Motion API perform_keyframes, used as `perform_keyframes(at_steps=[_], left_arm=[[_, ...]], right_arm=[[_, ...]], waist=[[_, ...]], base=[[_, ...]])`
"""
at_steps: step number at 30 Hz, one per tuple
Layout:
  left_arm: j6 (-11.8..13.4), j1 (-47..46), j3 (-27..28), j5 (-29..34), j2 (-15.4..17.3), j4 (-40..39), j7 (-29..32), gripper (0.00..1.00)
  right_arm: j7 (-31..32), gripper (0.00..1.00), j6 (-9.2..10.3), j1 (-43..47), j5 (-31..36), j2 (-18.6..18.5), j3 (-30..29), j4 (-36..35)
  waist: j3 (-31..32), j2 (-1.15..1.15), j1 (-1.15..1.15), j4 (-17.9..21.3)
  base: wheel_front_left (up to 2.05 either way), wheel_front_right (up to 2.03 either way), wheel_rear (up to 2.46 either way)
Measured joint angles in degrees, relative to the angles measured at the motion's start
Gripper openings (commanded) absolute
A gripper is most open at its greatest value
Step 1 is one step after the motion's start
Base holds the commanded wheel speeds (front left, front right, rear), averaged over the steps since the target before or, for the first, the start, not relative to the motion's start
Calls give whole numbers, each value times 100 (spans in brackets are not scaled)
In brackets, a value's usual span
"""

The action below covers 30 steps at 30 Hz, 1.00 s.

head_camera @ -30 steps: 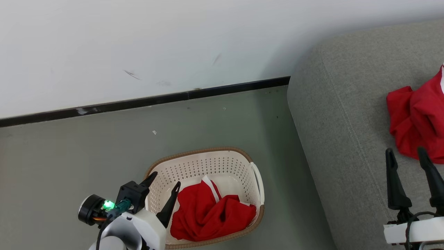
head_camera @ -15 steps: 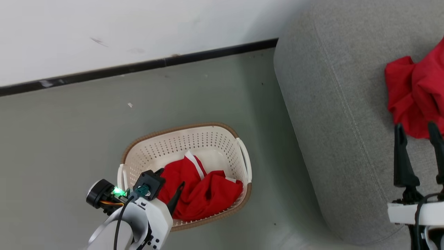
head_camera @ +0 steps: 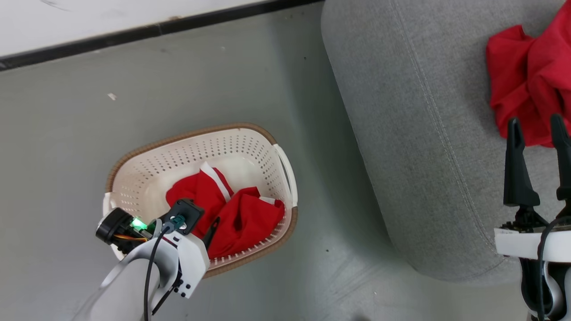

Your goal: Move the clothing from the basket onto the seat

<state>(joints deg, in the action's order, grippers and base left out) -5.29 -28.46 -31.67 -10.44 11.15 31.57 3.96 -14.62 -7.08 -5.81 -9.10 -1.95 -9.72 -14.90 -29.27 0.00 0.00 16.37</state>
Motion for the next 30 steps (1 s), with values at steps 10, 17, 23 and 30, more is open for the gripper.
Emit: perform_keyframes(at_steps=[10,17,23,30], left_arm=[[-43,-231,-7,56,38,316,-109,100],[-42,-429,-5,85,33,509,-212,100],[-43,-616,4,91,25,669,-260,100],[-41,-660,41,94,132,960,-260,100]], right_arm=[[0,100,0,-374,-215,-1,169,9],[0,100,0,-637,-319,0,347,24],[0,100,0,-816,-463,0,438,46],[-1,100,0,-998,-576,0,479,57]], waist=[[-521,0,0,361],[-890,0,0,617],[-1187,0,0,803],[-1495,0,0,969]], base=[[0,0,0],[0,0,0],[0,0,0],[0,0,0]])
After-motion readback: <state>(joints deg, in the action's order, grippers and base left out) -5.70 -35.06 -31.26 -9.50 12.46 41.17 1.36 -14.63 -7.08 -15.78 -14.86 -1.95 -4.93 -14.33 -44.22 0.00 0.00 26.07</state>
